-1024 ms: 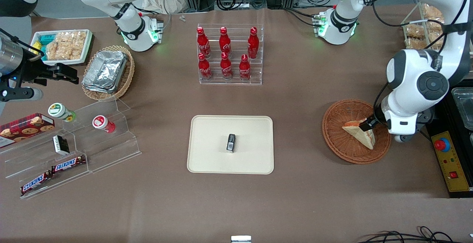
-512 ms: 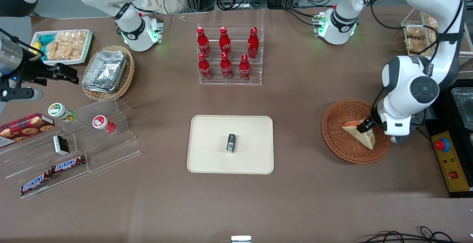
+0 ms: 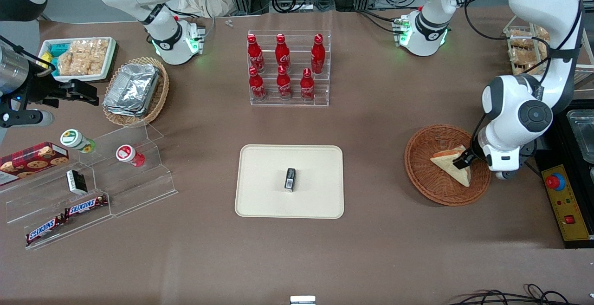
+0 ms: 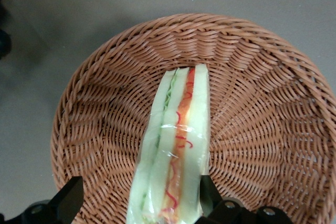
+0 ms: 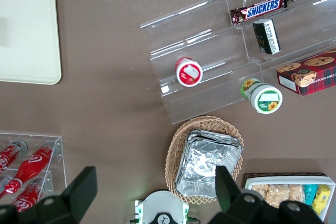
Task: Place sandwich from basket to tray
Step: 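Lower the open left gripper around the sandwich's edge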
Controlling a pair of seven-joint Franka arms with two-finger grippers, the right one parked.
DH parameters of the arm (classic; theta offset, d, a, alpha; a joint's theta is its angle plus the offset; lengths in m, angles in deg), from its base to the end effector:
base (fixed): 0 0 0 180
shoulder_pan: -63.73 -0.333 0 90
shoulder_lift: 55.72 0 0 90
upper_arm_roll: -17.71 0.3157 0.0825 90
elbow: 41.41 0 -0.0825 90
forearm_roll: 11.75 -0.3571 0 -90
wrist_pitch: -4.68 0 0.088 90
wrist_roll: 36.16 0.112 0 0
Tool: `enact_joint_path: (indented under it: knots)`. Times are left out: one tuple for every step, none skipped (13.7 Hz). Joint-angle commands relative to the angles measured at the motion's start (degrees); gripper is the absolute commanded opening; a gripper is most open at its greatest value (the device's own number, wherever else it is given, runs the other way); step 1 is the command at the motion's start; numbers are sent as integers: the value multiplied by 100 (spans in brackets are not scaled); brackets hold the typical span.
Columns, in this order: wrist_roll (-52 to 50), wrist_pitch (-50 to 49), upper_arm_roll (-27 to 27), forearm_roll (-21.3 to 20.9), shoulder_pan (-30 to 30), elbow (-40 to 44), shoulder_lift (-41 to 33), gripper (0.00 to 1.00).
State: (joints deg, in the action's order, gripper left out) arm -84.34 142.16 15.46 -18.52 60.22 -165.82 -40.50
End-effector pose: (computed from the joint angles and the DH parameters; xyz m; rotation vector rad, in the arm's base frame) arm 0.5403 0.0134 0.2823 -2.8371 -1.1587 0.0104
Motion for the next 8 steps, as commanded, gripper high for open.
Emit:
enact_joint_path:
  knots:
    - [-497, 418, -4, -132, 43, -145, 112, 100]
    - [-647, 489, -4, -132, 70, -127, 191, 100]
    - [-675, 499, -13, -132, 79, -101, 227, 100]
    - [-684, 499, -13, -132, 79, -75, 236, 98]
    - [-745, 499, -13, -132, 79, -48, 236, 85]
    - [-919, 499, -21, -132, 79, 30, 288, 54]
    - [-1026, 499, -30, -132, 87, 83, 314, 4]
    - [-1070, 499, -39, -132, 96, 110, 306, 0]
